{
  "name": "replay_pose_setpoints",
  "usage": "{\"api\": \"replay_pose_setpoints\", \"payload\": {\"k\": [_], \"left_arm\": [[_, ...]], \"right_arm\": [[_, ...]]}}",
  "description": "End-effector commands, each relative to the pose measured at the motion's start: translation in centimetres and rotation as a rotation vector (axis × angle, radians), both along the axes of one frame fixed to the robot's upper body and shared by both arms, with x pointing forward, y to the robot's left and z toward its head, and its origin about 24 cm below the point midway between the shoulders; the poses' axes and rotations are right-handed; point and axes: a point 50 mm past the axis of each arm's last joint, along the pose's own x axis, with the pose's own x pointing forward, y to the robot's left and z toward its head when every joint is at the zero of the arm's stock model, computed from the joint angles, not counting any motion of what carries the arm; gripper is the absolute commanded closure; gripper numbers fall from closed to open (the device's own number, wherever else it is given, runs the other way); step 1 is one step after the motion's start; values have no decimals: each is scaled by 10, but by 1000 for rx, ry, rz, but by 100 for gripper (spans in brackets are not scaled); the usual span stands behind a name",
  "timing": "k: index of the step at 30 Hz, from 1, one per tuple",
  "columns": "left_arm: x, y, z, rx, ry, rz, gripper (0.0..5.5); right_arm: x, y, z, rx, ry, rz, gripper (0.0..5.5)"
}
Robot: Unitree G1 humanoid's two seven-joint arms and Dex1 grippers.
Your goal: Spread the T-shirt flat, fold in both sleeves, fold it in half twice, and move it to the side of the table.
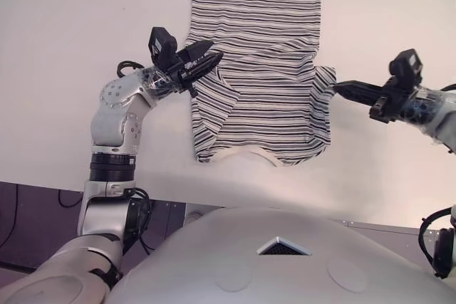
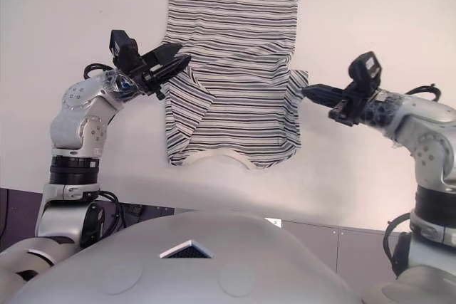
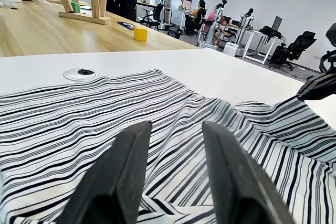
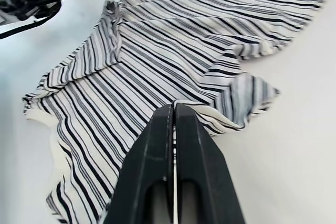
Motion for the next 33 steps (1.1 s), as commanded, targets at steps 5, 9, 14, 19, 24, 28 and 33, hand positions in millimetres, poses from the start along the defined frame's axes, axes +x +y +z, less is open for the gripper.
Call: {"api": "replay_pose_setpoints", "payload": {"k": [5, 9, 14, 19, 24, 28, 33], "left_arm": [[4, 1, 4, -19, 30, -33, 375], [5, 4, 5, -21, 32, -26, 375], [10, 5, 5, -9, 31, -32, 375], [22, 14, 15, 3, -73, 93, 375], [0, 37, 24, 231, -334, -20, 375], [-38, 61, 8, 461, -404, -273, 359], [-85, 78, -16, 644, -436, -557, 277]], "right_arm": [[15, 58, -35, 115, 29, 21, 549], [14, 68, -44, 133, 41, 23, 549], [9, 81, -44, 214, 34, 30, 549], [9, 90, -38, 304, 41, -1, 549], [7, 79, -29, 261, -7, 15, 491], [-8, 47, -27, 169, -75, 36, 460], [-61, -1, -35, -18, -142, 127, 460]]}}
